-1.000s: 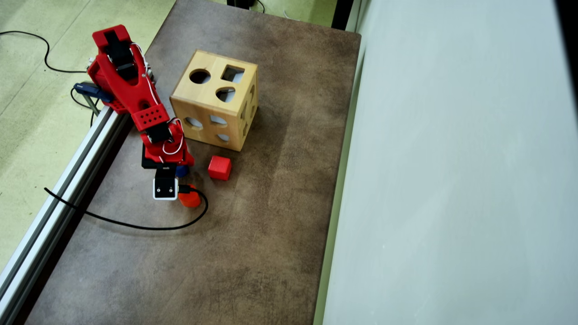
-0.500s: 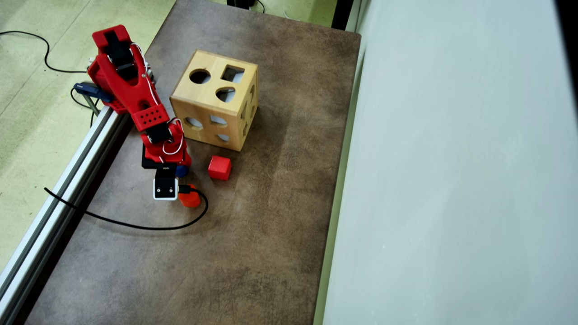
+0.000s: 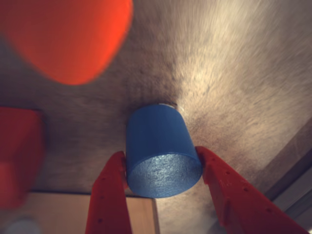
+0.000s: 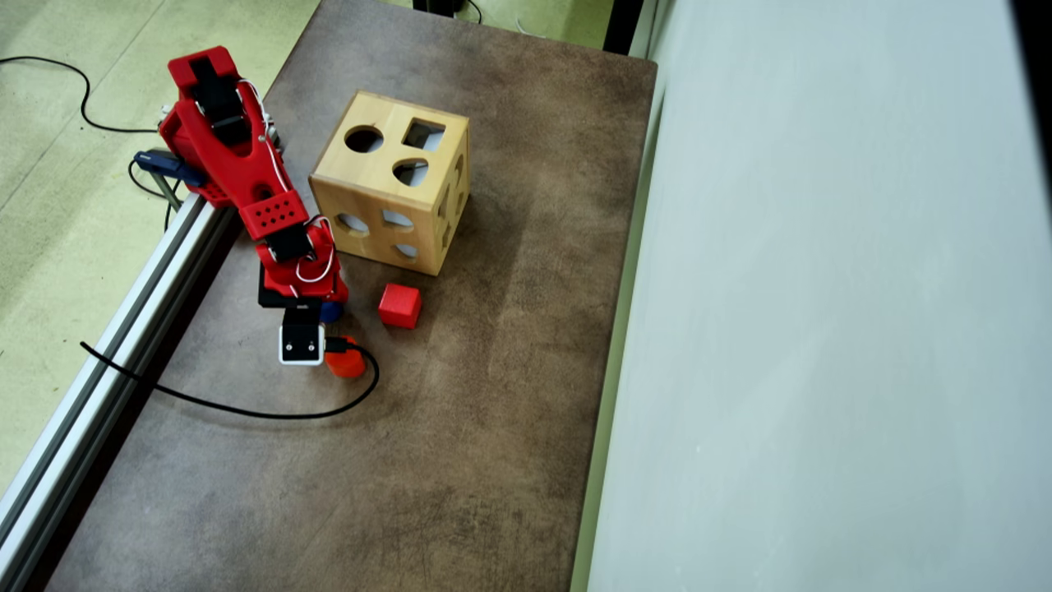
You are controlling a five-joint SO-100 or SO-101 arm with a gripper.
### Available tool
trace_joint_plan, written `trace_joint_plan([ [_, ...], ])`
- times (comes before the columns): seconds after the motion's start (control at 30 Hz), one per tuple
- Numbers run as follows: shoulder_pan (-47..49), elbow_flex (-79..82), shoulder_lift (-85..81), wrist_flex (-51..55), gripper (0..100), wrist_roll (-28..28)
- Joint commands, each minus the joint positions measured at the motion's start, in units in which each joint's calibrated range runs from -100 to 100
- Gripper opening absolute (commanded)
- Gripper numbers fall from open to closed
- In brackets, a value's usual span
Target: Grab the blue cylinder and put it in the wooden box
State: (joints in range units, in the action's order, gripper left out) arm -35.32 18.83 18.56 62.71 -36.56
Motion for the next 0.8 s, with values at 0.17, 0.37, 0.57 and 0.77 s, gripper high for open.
trace_joint_plan([
  [0.17,0.63,0.05,-20.72,10.43,2,0.29],
  [0.37,0.63,-0.49,-34.74,17.34,2,0.29],
  [0.57,0.77,0.05,-46.54,18.71,2,2.74],
  [0.77,5.75,0.23,-53.93,18.71,2,7.37],
])
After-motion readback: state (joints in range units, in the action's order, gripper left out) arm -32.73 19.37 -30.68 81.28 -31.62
